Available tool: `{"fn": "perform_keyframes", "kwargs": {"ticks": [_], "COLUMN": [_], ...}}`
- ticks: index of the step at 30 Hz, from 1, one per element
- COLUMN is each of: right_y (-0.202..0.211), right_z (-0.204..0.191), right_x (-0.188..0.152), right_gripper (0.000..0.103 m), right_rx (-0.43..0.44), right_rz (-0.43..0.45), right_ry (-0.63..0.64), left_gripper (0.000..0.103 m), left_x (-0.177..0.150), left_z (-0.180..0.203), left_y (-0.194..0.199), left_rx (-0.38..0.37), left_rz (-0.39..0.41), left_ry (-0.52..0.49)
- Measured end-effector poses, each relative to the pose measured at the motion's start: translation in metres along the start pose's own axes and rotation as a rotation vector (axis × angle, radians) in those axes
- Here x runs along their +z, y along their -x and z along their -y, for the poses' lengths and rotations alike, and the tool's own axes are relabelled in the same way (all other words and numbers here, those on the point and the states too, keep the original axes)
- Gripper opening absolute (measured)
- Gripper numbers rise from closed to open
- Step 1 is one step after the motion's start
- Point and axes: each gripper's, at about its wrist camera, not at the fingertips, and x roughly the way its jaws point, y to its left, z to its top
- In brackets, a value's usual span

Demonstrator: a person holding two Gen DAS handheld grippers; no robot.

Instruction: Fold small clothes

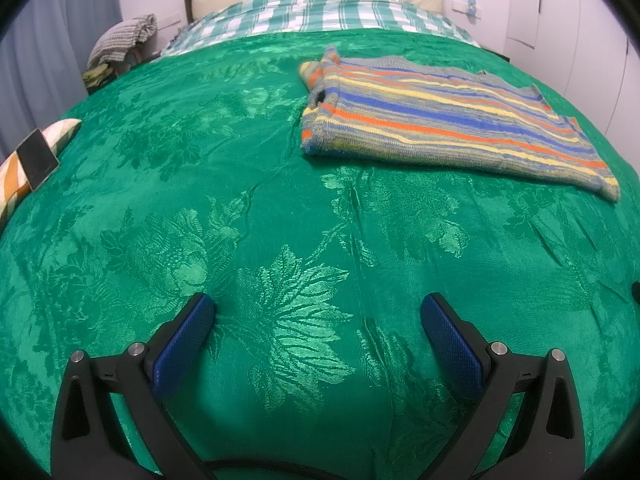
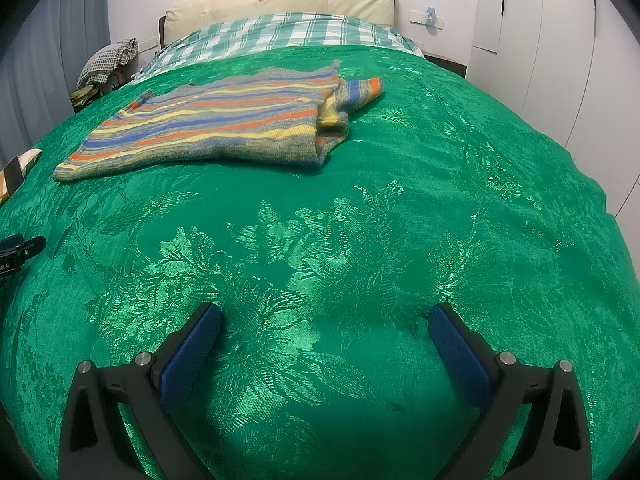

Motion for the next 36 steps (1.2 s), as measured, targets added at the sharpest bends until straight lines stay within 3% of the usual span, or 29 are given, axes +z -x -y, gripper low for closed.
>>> {"fn": "perform_keyframes", "kwargs": {"ticks": [3, 4, 6, 9, 12, 14, 19, 21, 23, 25, 26, 27, 30, 36], "right_y": [0.001, 0.001, 0.006, -0.001, -0.033, -0.06, -0.148, -0.167, -0.185, -0.205, -0.208, -0.21, -0.191, -0.146], "right_z": [0.002, 0.004, 0.016, 0.045, 0.078, 0.095, 0.12, 0.118, 0.109, 0.092, 0.085, 0.075, 0.053, -0.03], "right_x": [0.004, 0.008, 0.022, 0.058, 0.108, 0.136, 0.192, 0.208, 0.221, 0.232, 0.233, 0.239, 0.258, 0.31], "right_gripper": [0.102, 0.102, 0.102, 0.102, 0.101, 0.09, 0.071, 0.068, 0.057, 0.049, 0.031, 0.016, 0.013, 0.013], "right_rx": [0.013, 0.03, 0.116, 0.208, 0.296, 0.366, 0.513, 0.572, 0.634, 0.677, 0.67, 0.627, 0.614, 0.692], "right_rz": [-0.03, -0.052, -0.068, -0.053, -0.08, -0.115, -0.227, -0.241, -0.262, -0.314, -0.324, -0.329, -0.279, -0.197], "right_ry": [-0.002, -0.002, -0.026, -0.073, -0.147, -0.208, -0.309, -0.322, -0.336, -0.317, -0.296, -0.249, -0.178, -0.051], "left_gripper": [0.101, 0.101, 0.101, 0.101, 0.101, 0.101, 0.1, 0.088, 0.079, 0.052, 0.017, 0.007, 0.007, 0.007], "left_x": [0.008, 0.012, 0.023, 0.044, 0.067, 0.08, 0.091, 0.091, 0.089, 0.089, 0.092, 0.094, 0.11, 0.13], "left_z": [0.009, 0.016, 0.039, 0.09, 0.147, 0.187, 0.252, 0.264, 0.272, 0.273, 0.27, 0.266, 0.228, 0.099], "left_y": [0.019, 0.032, 0.057, 0.067, 0.05, 0.03, -0.018, -0.031, -0.038, -0.036, -0.035, -0.034, -0.028, 0.002], "left_rx": [0.042, 0.027, -0.049, -0.201, -0.344, -0.406, -0.45, -0.435, -0.431, -0.453, -0.456, -0.457, -0.529, -0.54], "left_rz": [-0.012, 0.025, 0.107, 0.128, 0.093, 0.066, 0.014, 0.006, 0.025, 0.044, 0.049, 0.05, 0.052, 0.114], "left_ry": [-0.05, -0.077, -0.146, -0.24, -0.286, -0.333, -0.445, -0.478, -0.509, -0.519, -0.512, -0.487, -0.298, 0.059]}}
